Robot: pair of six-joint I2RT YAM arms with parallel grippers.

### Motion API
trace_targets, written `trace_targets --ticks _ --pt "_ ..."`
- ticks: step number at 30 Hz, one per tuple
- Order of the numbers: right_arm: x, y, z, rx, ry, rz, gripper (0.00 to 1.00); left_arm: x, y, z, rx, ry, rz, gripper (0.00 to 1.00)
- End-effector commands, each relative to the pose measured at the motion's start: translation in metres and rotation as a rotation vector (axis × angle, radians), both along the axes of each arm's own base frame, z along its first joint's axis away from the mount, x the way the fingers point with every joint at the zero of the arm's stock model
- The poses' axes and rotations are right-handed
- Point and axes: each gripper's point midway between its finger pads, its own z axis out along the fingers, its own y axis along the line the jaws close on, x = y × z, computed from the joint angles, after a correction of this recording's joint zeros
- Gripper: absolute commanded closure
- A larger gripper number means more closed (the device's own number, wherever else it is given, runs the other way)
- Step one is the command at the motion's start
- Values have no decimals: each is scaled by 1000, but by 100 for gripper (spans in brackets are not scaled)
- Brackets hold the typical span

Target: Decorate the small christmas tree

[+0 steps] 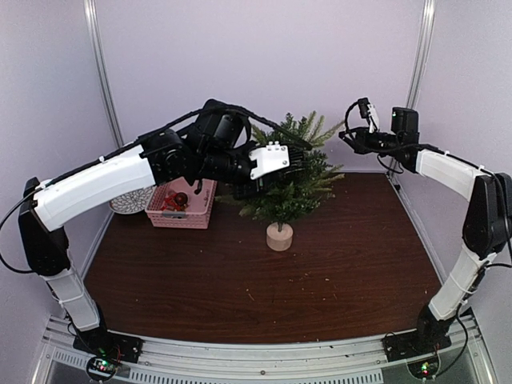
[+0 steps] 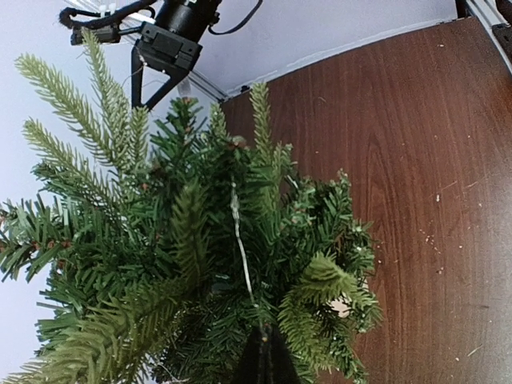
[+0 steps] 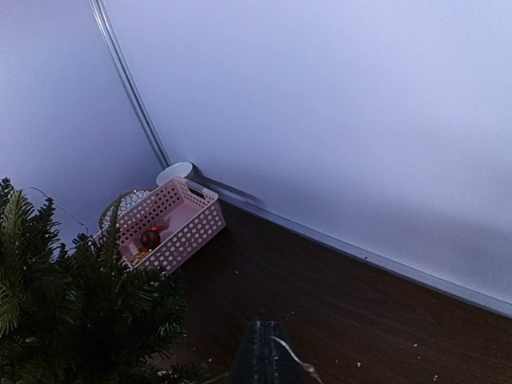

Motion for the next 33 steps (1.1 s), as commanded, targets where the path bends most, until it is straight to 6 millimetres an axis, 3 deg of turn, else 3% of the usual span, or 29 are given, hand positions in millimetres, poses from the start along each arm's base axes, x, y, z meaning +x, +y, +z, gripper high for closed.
trace_targets --ticks 1,12,21,27,33 --pt "-2 15 -2 76 33 124 100 8 2 -17 54 -13 16 100" --pt "-4 29 -39 129 141 231 100 11 3 -40 117 -4 18 100" --pt "-7 42 -63 206 233 301 100 15 2 -39 120 -18 23 100" --pt "-14 44 -66 260 249 308 68 16 1 -38 116 -19 25 100" --pt "-20 39 -56 267 229 284 51 16 0 -38 115 -18 31 100"
